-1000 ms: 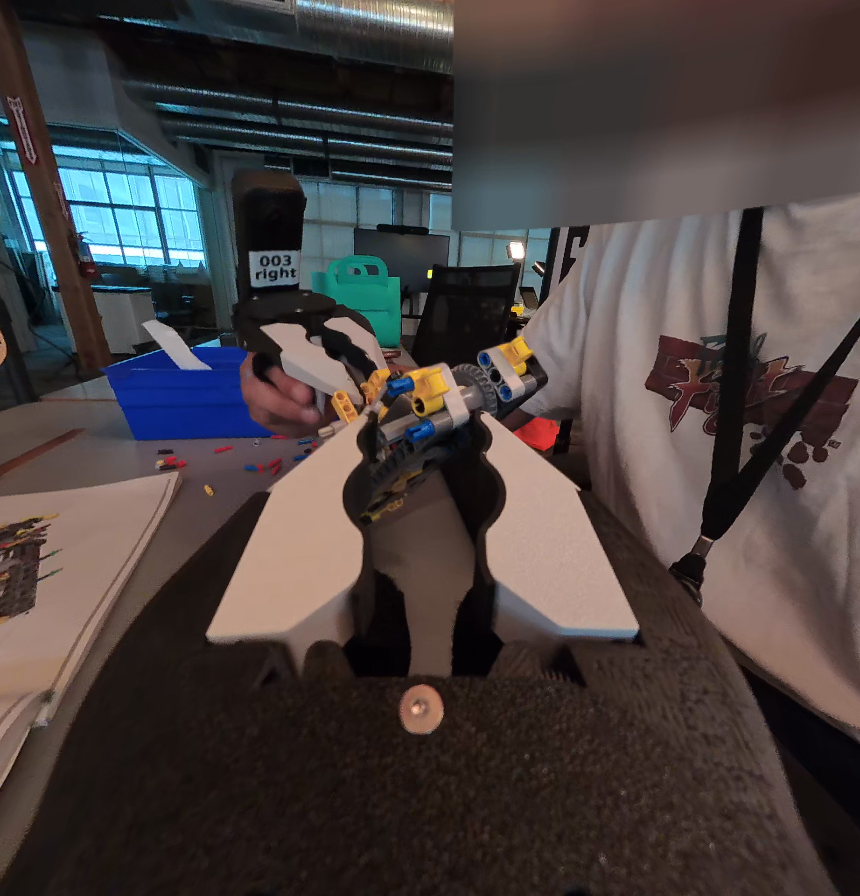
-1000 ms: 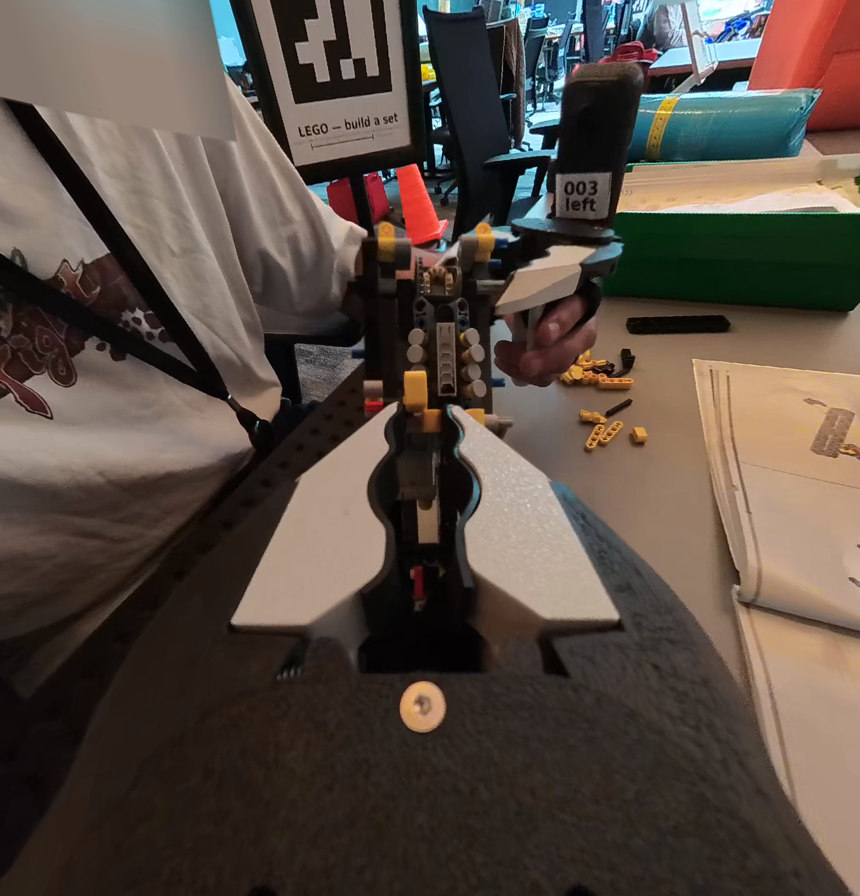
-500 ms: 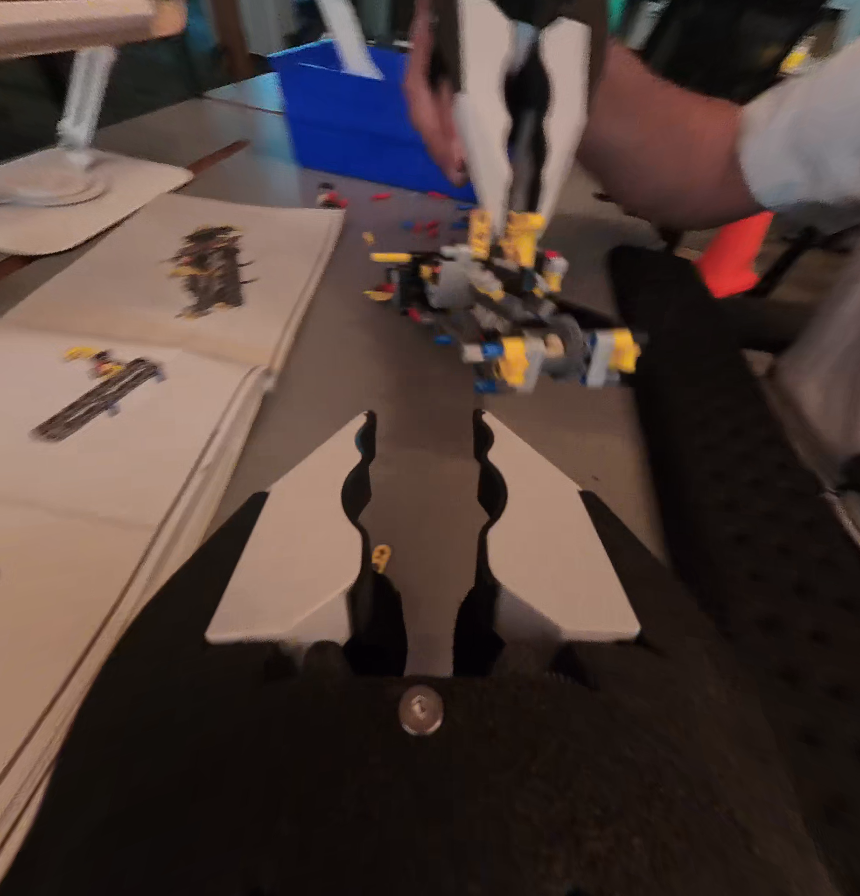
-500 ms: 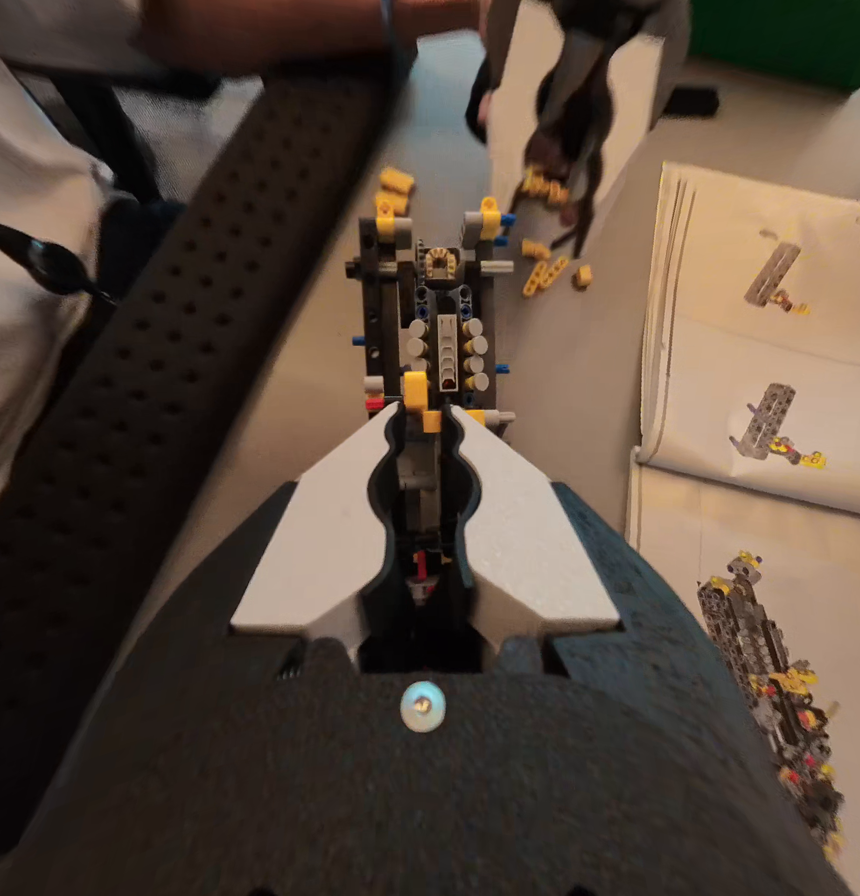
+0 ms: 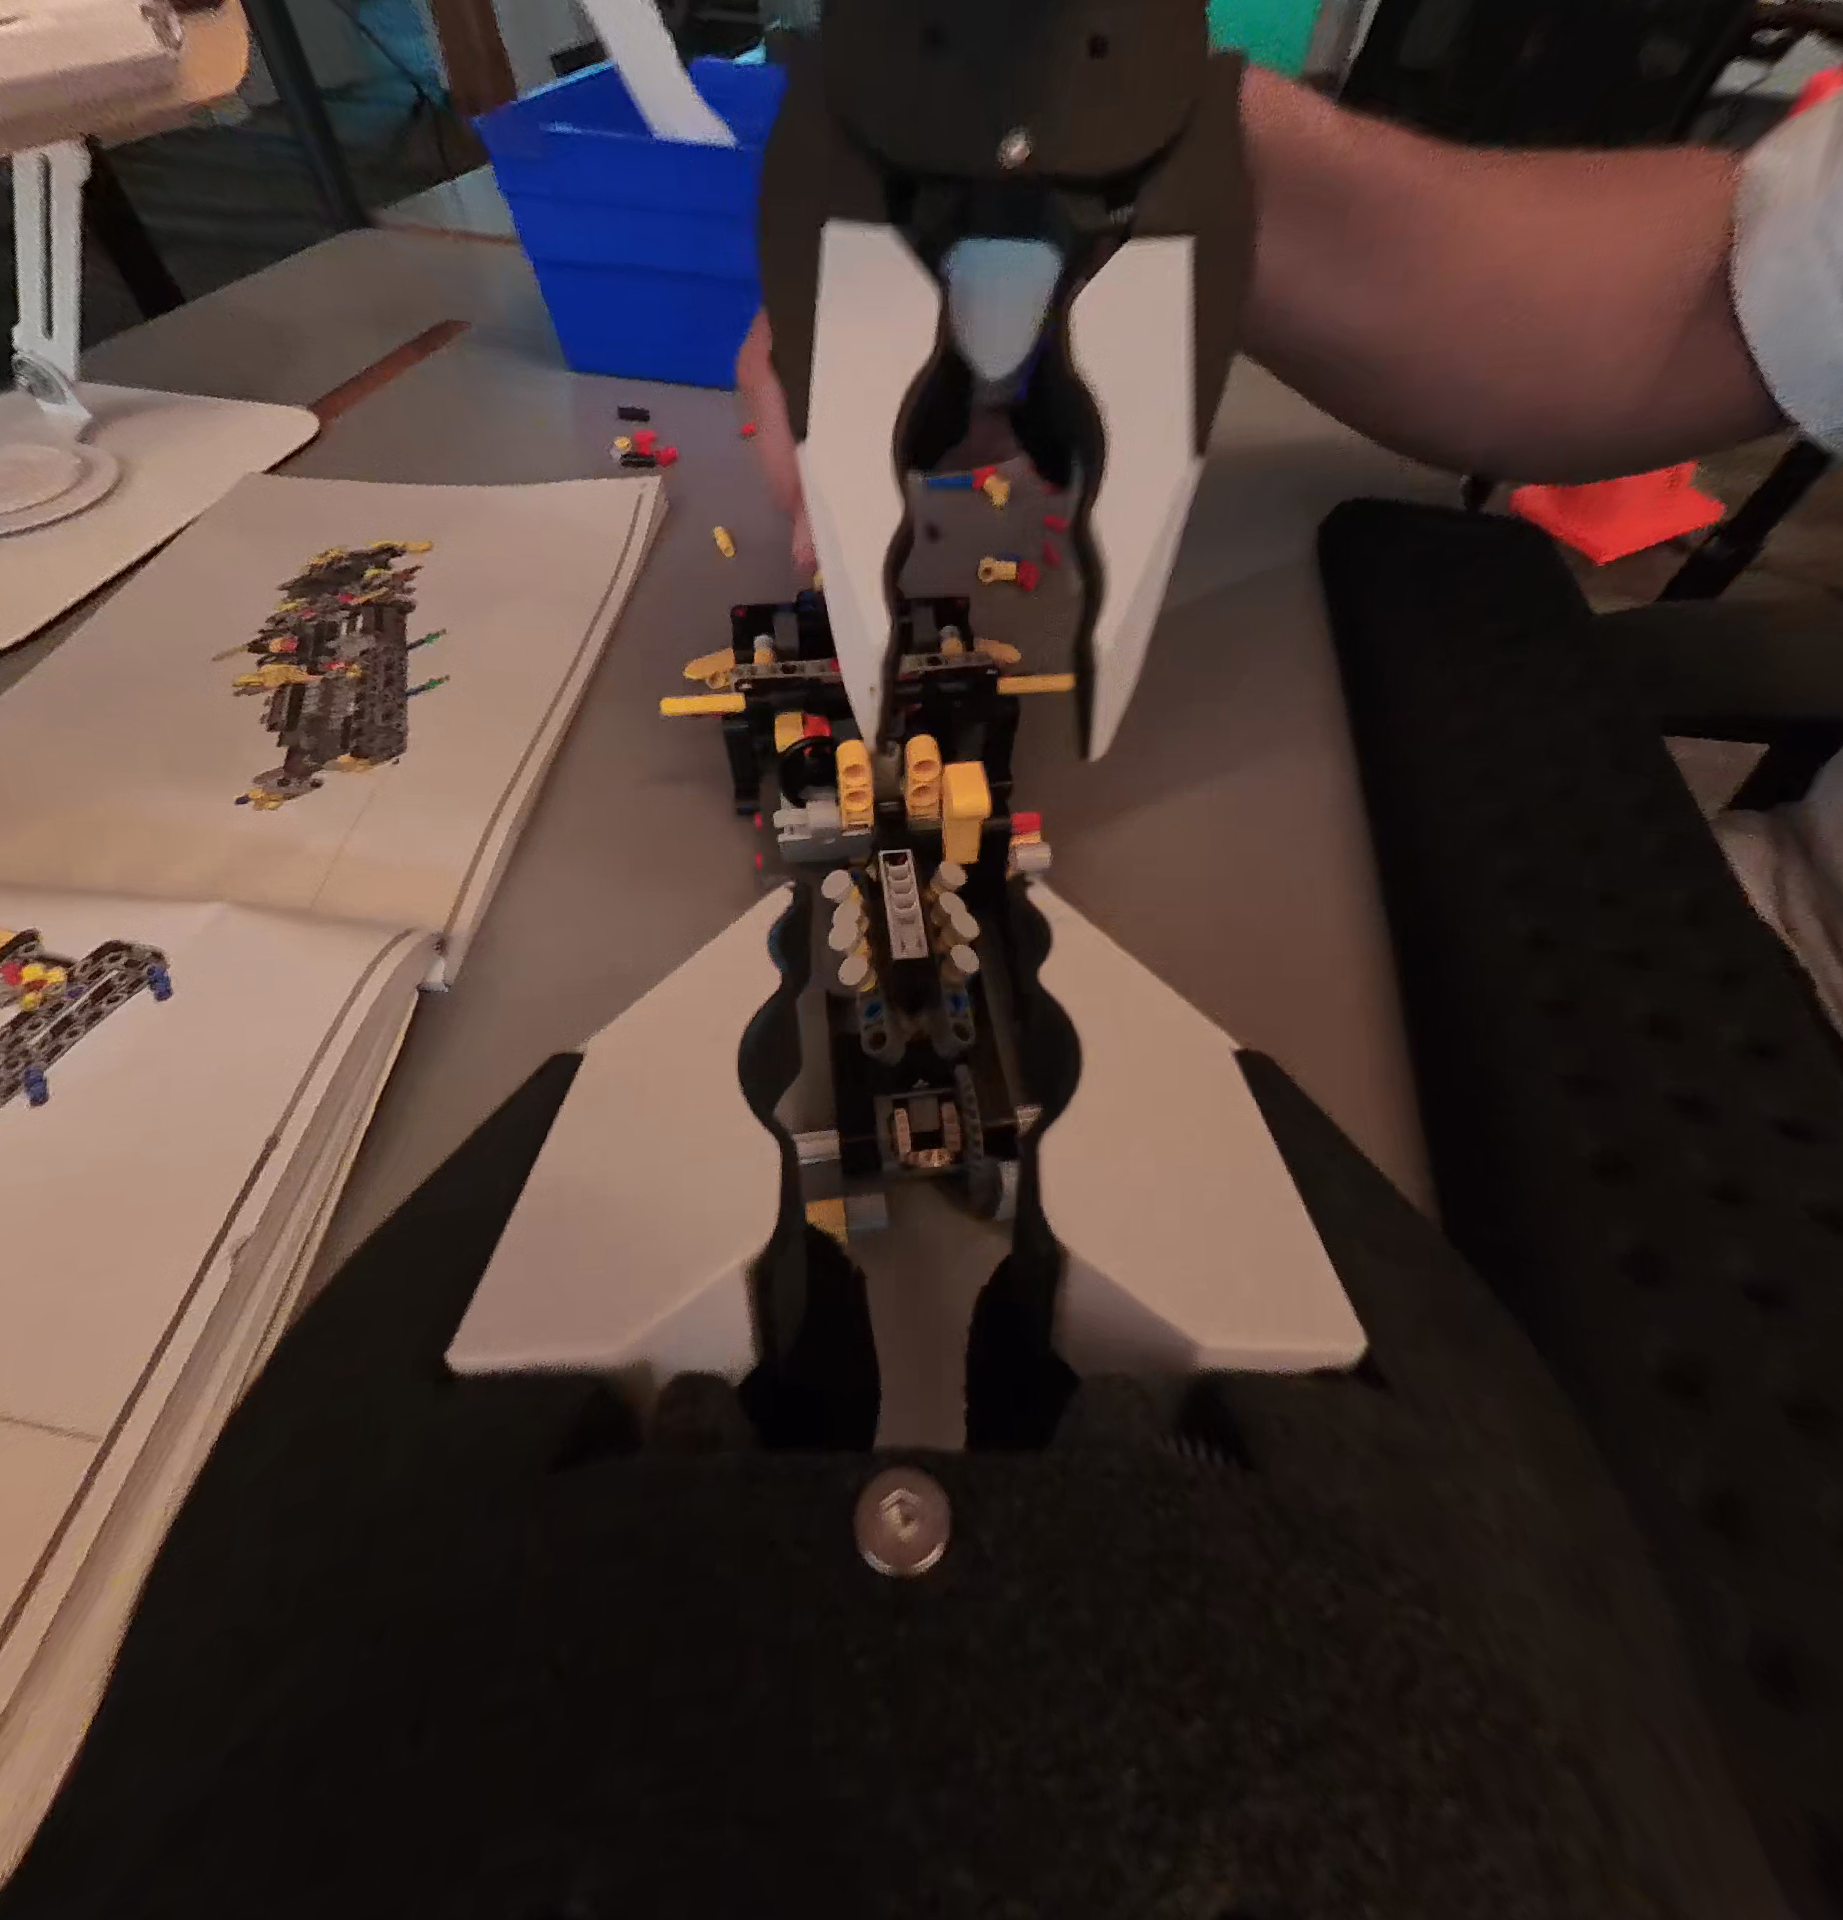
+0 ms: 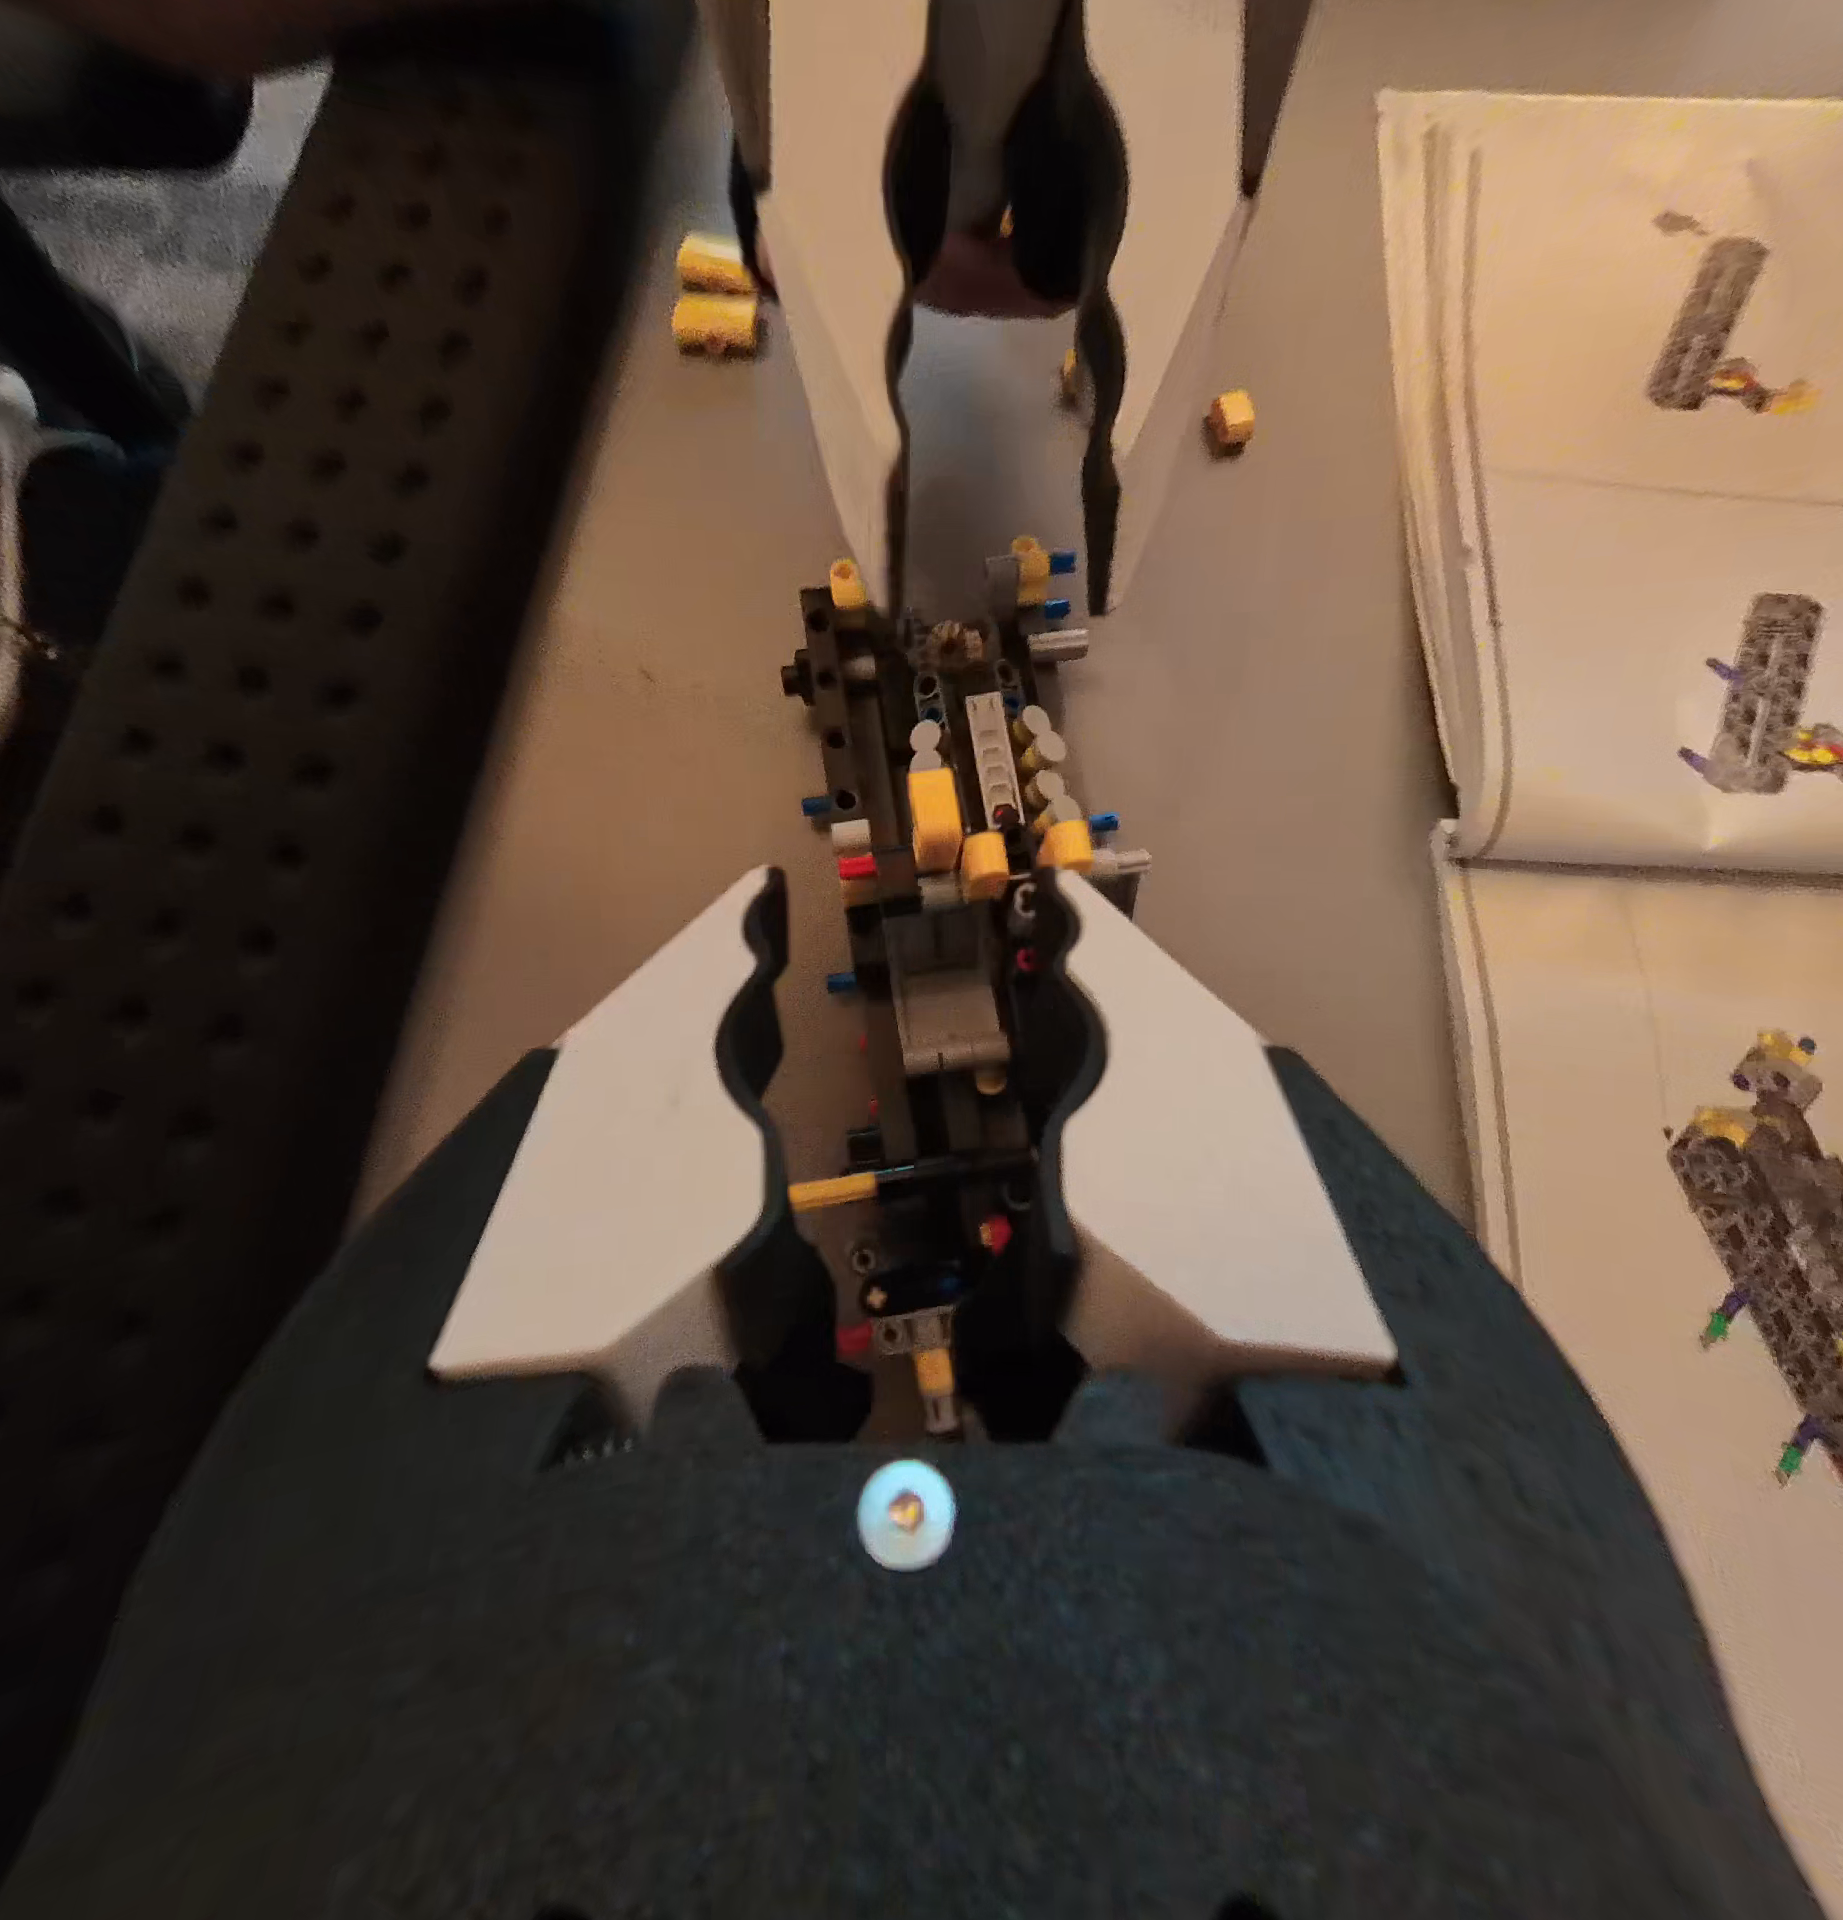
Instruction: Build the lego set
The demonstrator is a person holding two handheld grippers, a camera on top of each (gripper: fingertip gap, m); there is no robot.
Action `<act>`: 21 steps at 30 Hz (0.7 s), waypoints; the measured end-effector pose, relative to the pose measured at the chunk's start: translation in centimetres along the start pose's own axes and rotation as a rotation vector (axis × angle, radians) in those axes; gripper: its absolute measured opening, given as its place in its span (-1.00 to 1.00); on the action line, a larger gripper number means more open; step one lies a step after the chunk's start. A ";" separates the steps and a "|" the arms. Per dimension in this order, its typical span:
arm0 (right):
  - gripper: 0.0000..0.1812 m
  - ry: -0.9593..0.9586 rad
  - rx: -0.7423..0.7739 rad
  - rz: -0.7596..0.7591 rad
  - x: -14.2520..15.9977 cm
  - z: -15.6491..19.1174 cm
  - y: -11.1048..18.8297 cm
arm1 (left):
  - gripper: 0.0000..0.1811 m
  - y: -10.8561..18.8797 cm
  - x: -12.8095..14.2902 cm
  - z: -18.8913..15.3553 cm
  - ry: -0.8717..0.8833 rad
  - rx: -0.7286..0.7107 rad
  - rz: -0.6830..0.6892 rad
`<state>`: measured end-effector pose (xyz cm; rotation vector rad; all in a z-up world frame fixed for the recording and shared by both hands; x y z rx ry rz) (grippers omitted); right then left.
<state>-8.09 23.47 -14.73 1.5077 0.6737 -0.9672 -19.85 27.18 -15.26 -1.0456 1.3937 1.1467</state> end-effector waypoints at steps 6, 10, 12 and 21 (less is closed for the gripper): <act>-0.37 0.007 0.089 -0.168 0.9 -1.1 0.4 | -0.71 -1.1 1.5 -0.4 -0.007 0.030 0.094; -0.44 0.059 0.032 -0.121 1.4 -1.5 -0.7 | -0.76 -1.5 2.0 -0.6 -0.016 0.048 0.129; -0.46 0.076 -0.001 -0.114 1.2 -1.6 -1.1 | -0.80 -1.5 2.0 -0.5 -0.033 0.041 0.133; -0.58 0.083 0.052 -0.087 1.5 -0.8 0.5 | -0.90 -1.5 2.4 -0.2 -0.078 0.012 0.142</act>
Point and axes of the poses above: each gripper's, where its closed fingertips meet, y back along the fingers, x out of its underside, z = x × y across the jaws, the point moved 5 cm from there along y, back along the fingers, and after that the axes turned 15 degrees about -z, right-handed, at the moved point
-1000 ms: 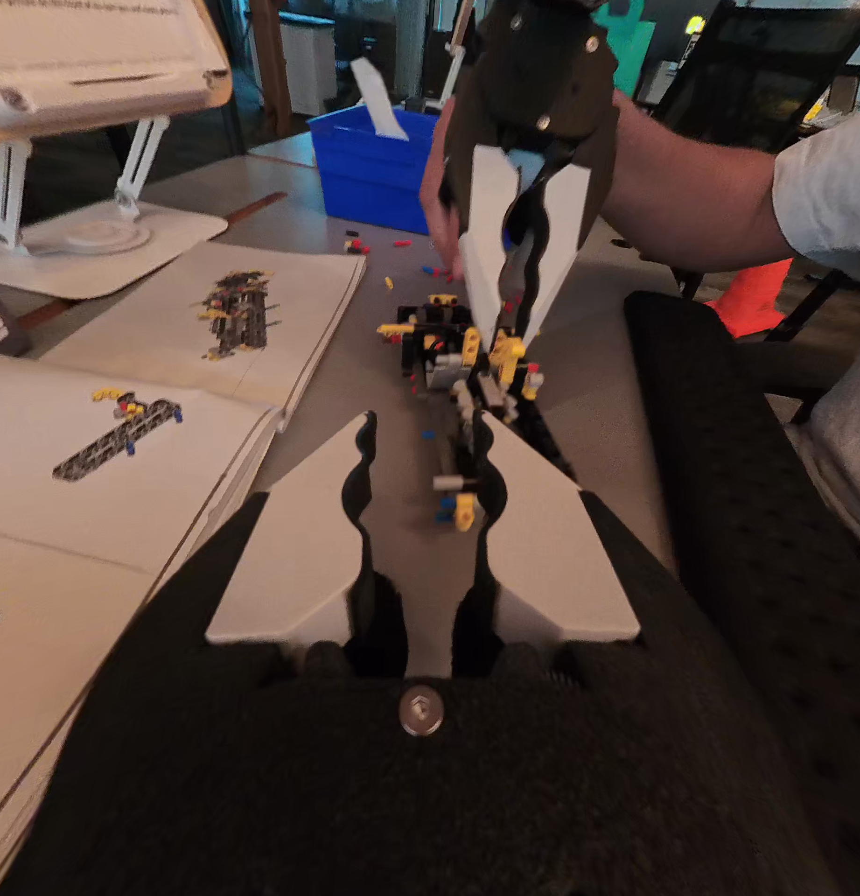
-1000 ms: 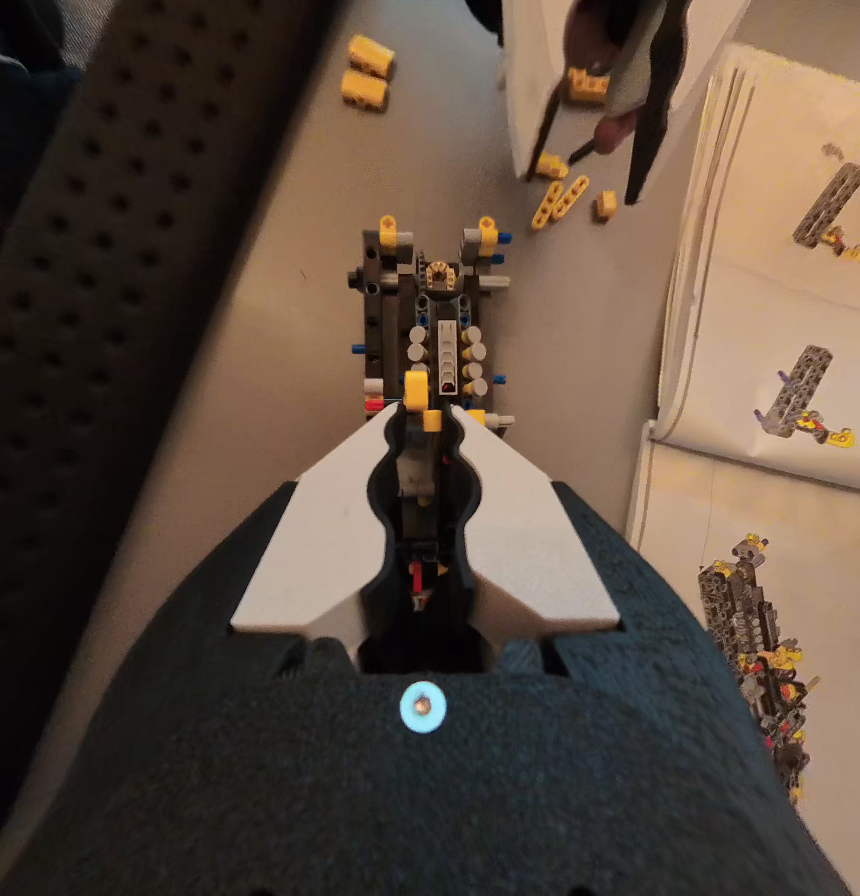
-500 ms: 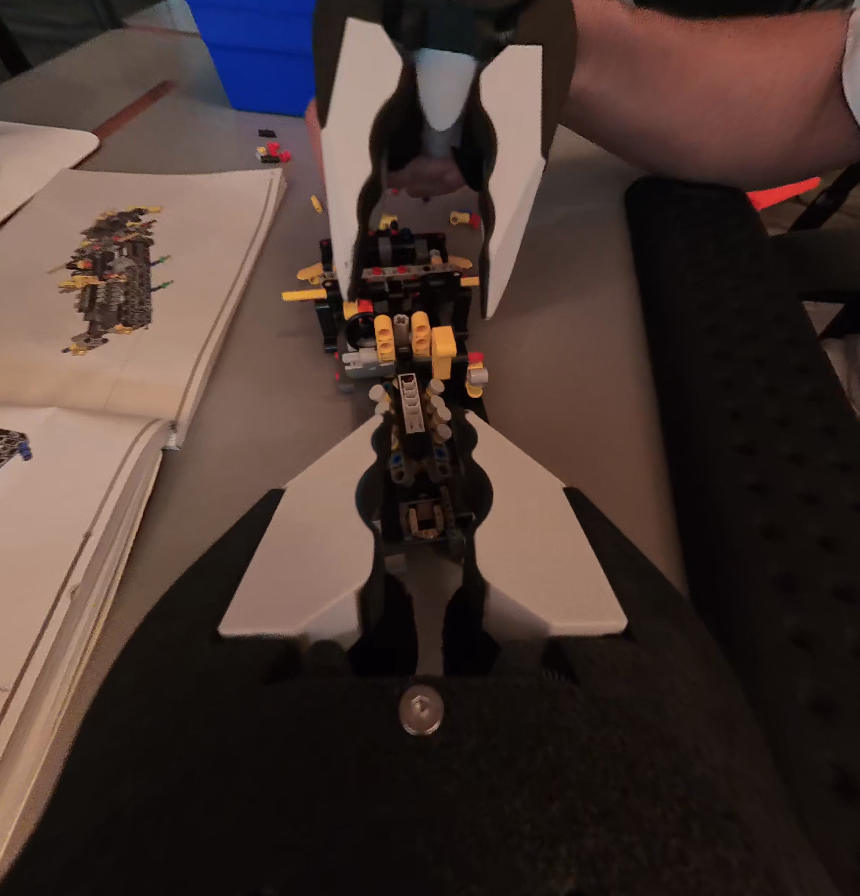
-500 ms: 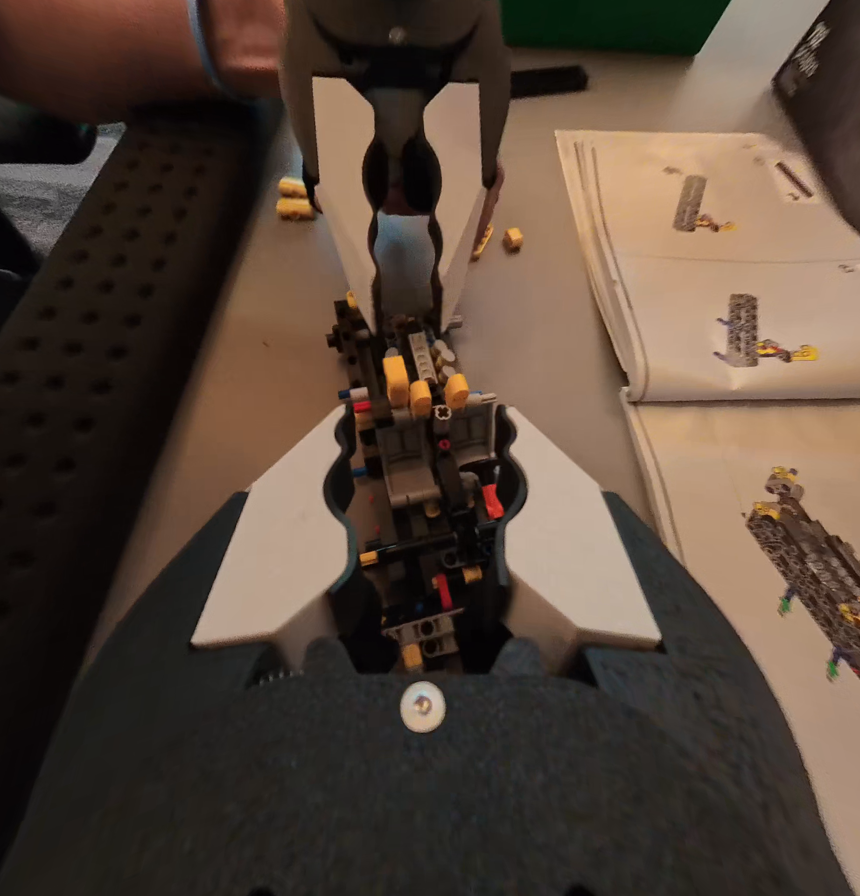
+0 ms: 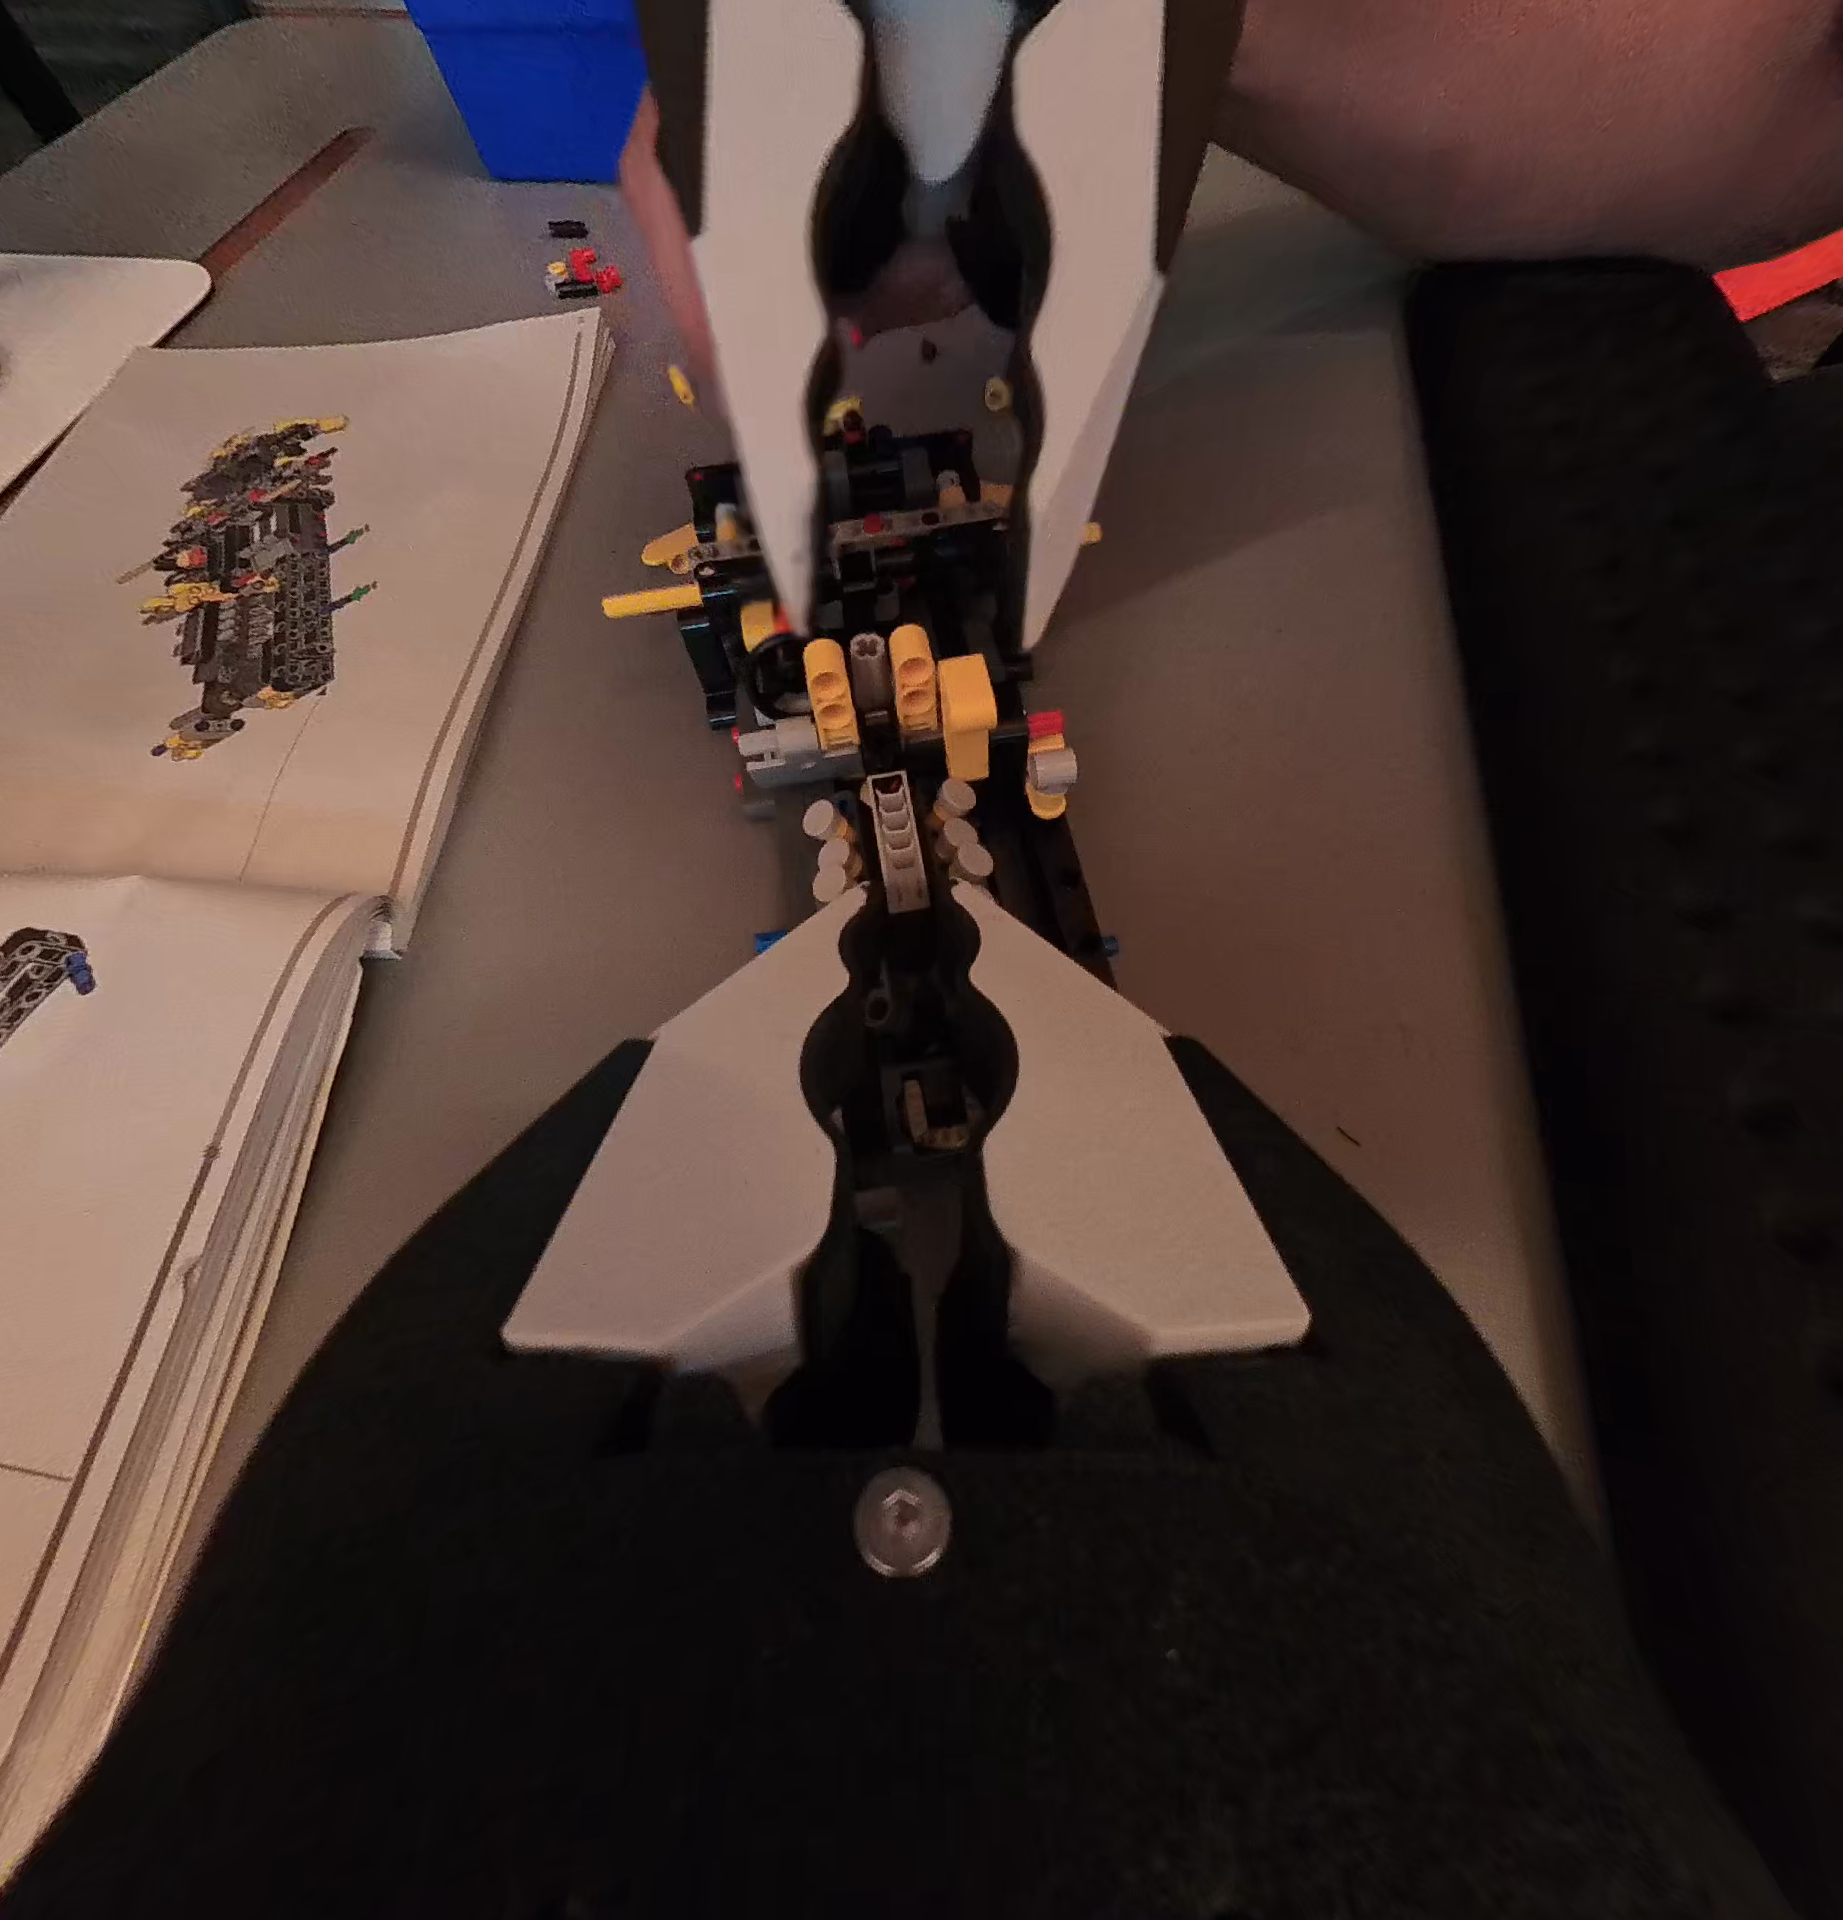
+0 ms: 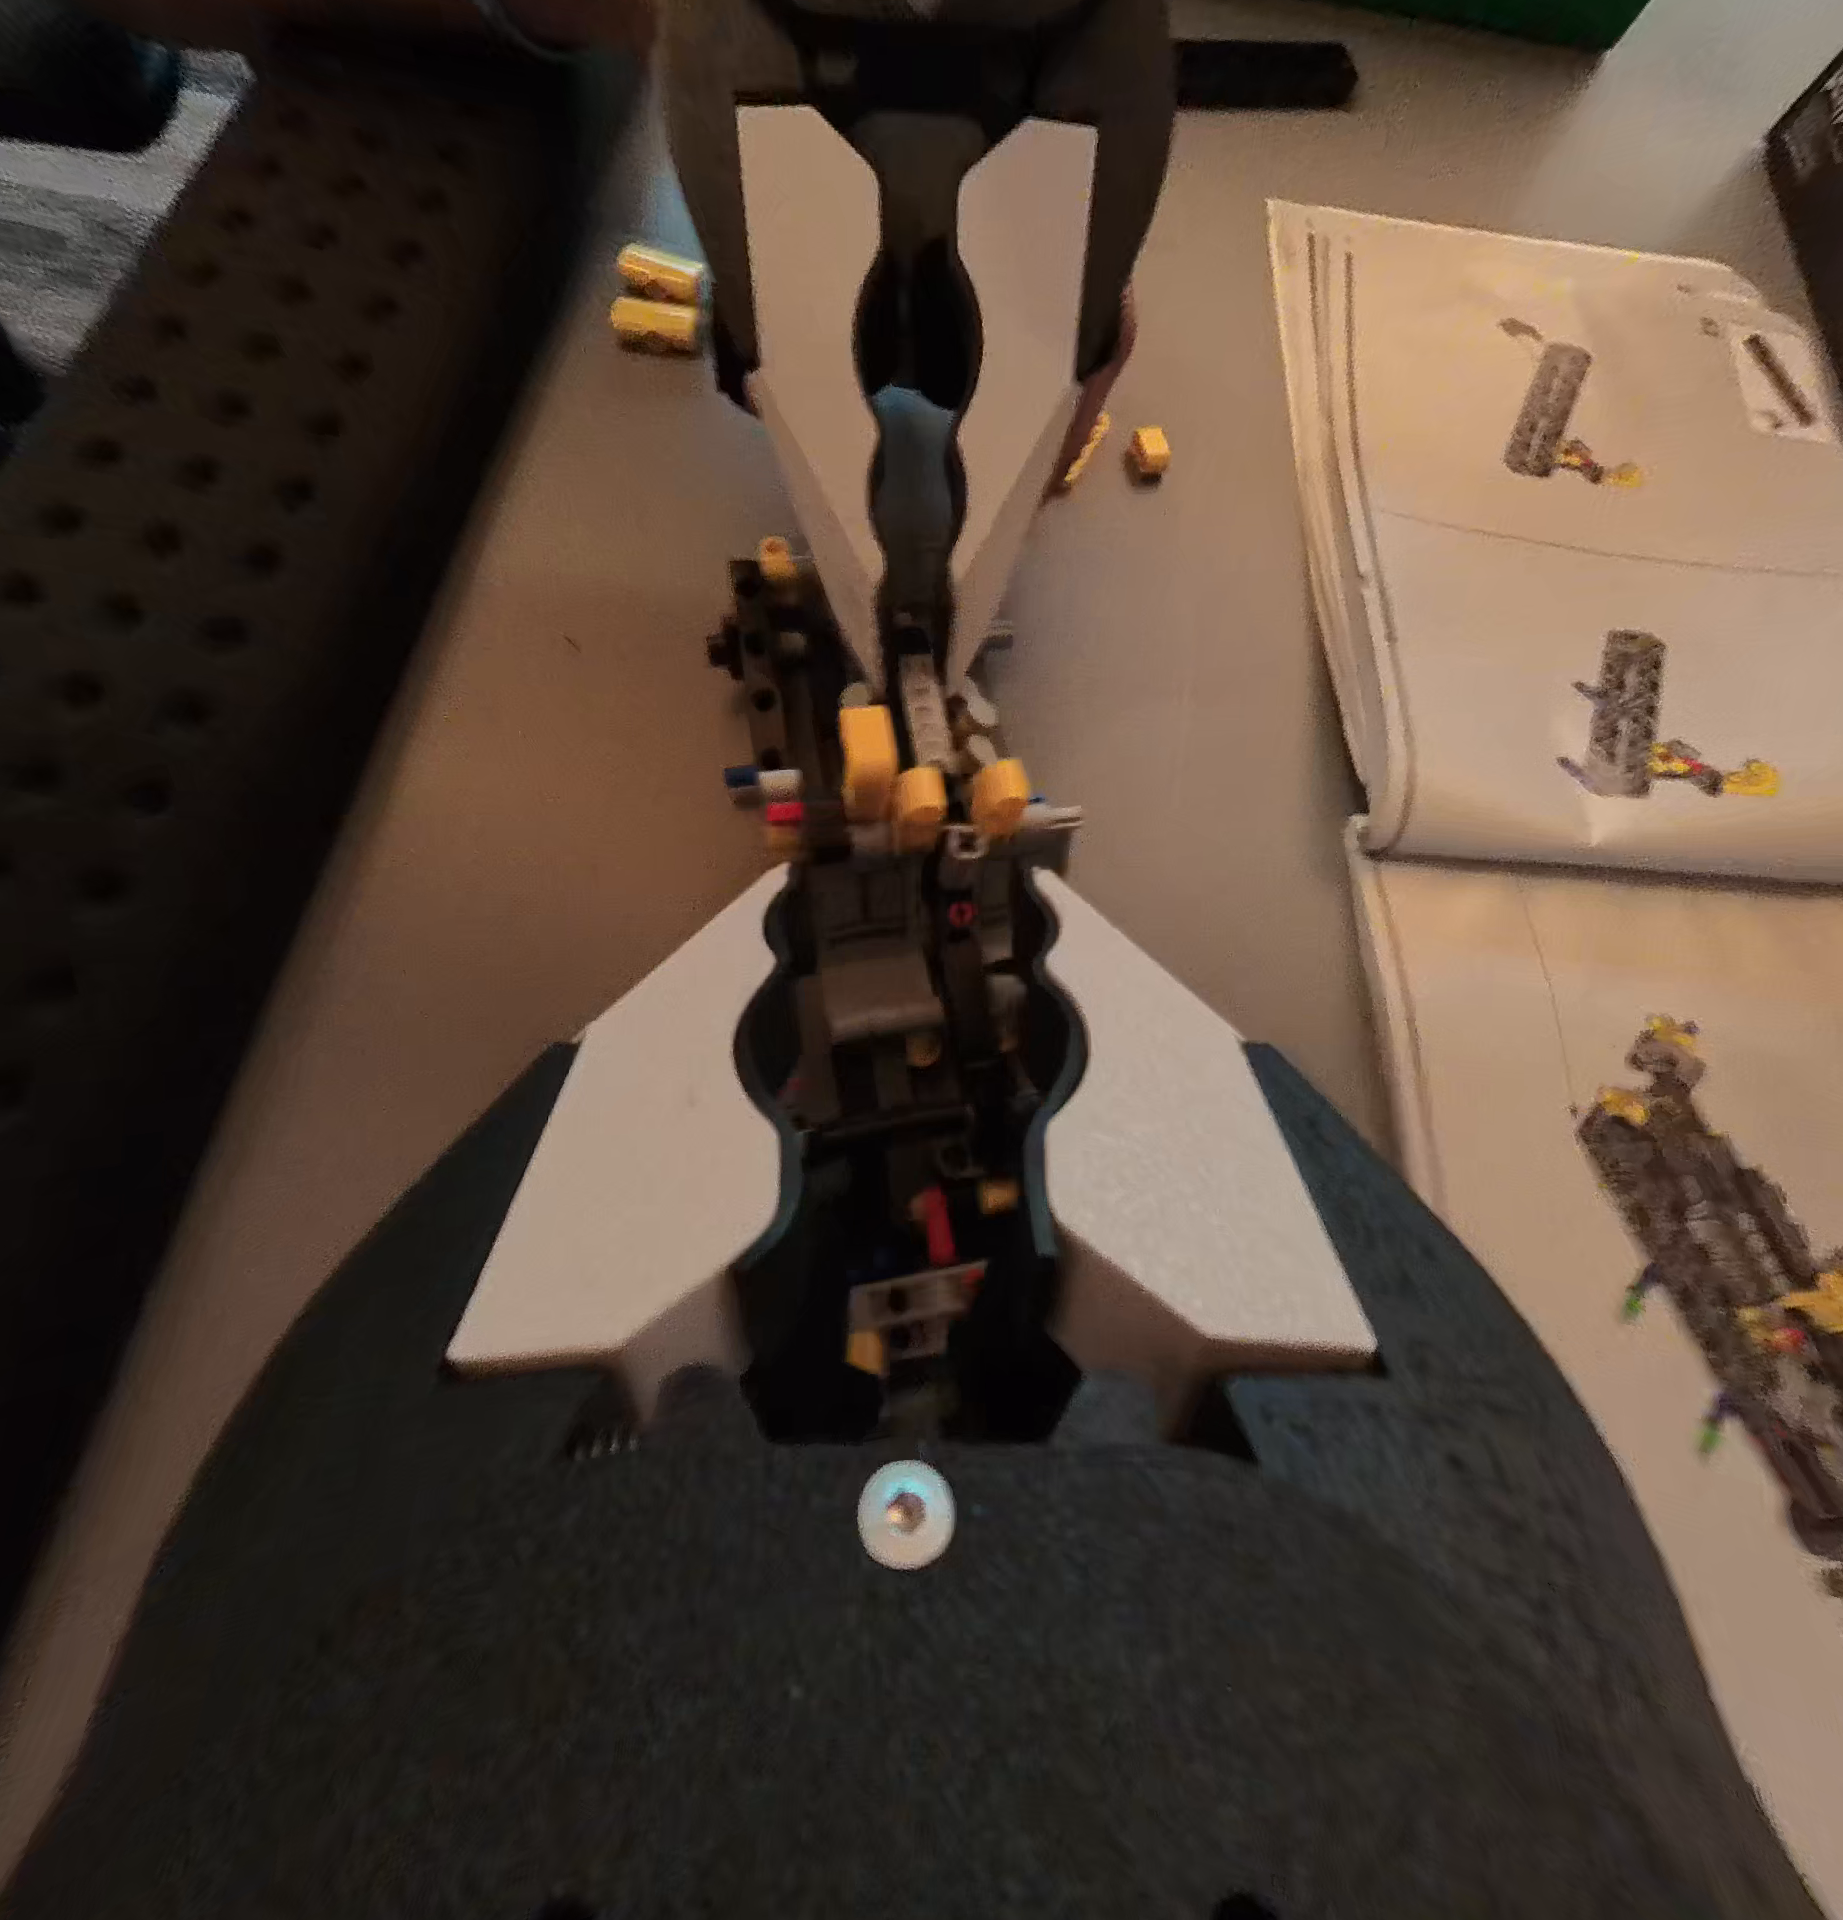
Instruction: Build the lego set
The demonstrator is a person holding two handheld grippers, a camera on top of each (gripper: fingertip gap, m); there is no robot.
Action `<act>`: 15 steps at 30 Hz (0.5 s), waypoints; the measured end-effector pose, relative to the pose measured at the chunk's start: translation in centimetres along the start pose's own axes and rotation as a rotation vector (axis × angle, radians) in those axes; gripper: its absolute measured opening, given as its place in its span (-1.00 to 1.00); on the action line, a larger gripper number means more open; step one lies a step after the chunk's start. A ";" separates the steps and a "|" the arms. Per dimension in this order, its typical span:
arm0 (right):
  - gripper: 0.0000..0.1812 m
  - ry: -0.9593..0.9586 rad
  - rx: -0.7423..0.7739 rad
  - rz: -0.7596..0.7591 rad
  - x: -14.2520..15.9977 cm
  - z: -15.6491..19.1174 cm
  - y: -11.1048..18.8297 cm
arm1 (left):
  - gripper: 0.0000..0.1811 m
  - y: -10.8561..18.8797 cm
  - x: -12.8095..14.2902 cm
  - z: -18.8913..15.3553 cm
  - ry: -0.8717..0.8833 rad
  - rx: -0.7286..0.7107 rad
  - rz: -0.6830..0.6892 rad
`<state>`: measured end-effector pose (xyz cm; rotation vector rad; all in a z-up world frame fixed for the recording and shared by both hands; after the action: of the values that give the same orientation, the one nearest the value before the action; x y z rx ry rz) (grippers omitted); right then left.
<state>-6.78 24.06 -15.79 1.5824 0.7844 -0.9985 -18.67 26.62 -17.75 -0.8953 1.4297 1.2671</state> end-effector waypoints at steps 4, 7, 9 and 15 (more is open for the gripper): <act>-0.55 -0.023 0.016 0.022 0.2 1.0 -0.3 | -0.90 -0.2 0.0 -0.1 0.001 0.000 -0.003; -0.61 0.032 0.050 0.017 0.3 0.5 -0.5 | -0.90 -0.2 0.0 0.0 0.012 0.003 -0.011; -0.69 0.068 0.047 0.018 0.2 0.4 -0.4 | -0.90 -0.2 0.0 0.0 0.017 0.003 -0.012; -0.64 0.147 0.041 0.012 -0.9 1.0 -0.4 | -0.90 -0.2 0.0 0.0 0.020 0.009 -0.015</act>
<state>-7.74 23.17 -15.29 1.7083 0.8586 -0.9018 -18.44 26.56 -17.82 -0.9135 1.4411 1.2423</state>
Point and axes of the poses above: each gripper's, where its closed fingertips meet, y back along the fingers, x out of its underside, z = x × y across the jaws, the point moved 5 cm from there along y, back along the fingers, and after that the axes turned 15 degrees about -z, right-handed, at the moved point
